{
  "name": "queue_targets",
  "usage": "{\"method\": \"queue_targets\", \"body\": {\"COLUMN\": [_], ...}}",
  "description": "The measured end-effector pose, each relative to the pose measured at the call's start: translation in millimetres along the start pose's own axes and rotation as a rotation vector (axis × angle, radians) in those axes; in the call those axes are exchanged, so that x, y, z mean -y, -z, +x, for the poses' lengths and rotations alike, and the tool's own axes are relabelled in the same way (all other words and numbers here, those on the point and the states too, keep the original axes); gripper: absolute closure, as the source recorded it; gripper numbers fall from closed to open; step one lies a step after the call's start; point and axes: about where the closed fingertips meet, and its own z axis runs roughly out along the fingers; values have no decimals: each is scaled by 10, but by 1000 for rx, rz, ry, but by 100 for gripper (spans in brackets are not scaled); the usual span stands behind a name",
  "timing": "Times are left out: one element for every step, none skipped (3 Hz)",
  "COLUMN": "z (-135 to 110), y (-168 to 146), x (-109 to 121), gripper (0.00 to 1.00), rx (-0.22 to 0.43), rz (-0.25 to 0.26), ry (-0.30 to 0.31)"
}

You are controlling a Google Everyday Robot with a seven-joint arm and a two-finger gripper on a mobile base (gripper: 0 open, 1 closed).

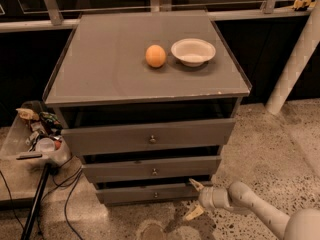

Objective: Open bottom drawer

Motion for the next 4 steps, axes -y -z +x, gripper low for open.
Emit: {"method": "queue_targets", "body": {"z": [67,15,-19,86], "y": [-26,-110,-248,-383], "x": [78,242,414,511], "gripper": [0,0,0,0], "rx": [-9,-3,-2,-13], "rz": [35,56,52,31], "ry": [20,70,113,125]}}
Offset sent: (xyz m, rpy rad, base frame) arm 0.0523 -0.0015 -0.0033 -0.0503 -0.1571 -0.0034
